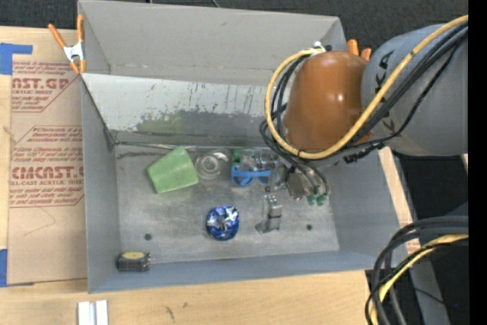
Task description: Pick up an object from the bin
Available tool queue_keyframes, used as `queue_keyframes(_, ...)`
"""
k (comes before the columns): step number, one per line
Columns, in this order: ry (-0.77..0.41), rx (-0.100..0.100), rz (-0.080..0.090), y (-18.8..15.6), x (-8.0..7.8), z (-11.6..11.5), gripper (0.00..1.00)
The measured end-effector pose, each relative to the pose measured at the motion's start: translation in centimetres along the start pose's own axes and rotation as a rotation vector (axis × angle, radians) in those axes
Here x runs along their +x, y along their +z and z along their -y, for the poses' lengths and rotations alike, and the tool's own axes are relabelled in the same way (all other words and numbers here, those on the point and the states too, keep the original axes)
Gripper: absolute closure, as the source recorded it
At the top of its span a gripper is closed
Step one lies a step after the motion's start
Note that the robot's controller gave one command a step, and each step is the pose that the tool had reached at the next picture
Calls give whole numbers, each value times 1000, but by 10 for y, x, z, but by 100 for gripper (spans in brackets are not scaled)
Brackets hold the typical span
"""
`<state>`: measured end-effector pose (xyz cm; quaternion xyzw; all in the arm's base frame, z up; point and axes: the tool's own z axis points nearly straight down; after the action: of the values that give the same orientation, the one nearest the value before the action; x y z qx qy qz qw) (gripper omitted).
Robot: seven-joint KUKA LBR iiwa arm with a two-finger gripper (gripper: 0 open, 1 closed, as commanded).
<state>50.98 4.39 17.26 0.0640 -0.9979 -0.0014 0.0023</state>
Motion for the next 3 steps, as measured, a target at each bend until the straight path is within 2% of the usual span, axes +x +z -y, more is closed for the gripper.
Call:
queue_keyframes(1,-24,3,4,19,-14,4,0)
queue_keyframes(2,57,1,12,105,-84,15,0)
queue_keyframes(3,56,1,19,99,-85,15,100)
